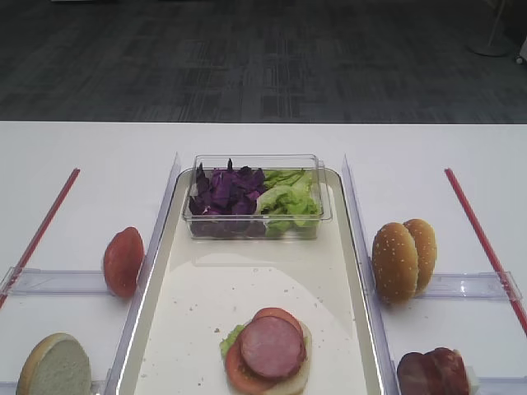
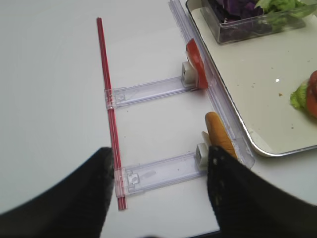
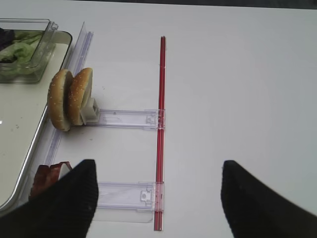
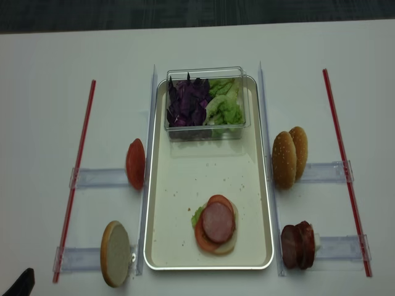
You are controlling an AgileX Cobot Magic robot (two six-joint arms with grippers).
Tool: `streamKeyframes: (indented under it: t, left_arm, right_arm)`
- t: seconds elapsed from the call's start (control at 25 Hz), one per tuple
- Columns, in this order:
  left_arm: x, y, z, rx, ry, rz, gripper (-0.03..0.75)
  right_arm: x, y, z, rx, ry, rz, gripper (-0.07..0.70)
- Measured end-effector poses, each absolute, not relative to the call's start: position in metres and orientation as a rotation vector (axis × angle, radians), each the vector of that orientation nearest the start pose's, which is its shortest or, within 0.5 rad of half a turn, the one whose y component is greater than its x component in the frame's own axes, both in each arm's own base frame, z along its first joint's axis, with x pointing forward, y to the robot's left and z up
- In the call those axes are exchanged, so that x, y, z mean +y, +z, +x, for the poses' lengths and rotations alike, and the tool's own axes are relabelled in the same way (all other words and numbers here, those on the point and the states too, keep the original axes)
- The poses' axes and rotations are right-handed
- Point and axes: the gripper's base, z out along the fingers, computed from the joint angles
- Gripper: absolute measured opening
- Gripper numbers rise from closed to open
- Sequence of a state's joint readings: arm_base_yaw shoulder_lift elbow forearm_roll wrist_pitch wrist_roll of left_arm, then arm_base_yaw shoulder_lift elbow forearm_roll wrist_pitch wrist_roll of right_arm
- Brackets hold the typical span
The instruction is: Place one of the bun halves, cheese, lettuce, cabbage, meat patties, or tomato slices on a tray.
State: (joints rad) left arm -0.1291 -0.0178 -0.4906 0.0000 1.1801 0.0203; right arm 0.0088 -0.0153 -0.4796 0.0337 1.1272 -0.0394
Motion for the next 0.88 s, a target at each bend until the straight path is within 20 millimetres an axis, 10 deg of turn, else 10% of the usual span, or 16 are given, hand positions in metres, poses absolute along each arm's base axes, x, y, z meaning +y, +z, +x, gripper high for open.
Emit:
streamKeyframes:
  t: [0.88]
  left_arm:
    - [0.0015,0.2652,-0.0119,2.150,-0.063,0.161,0.383]
  right_arm:
    - [0.0027,0.2663,-0.0079,2.115,0.023,-0.054,0.540]
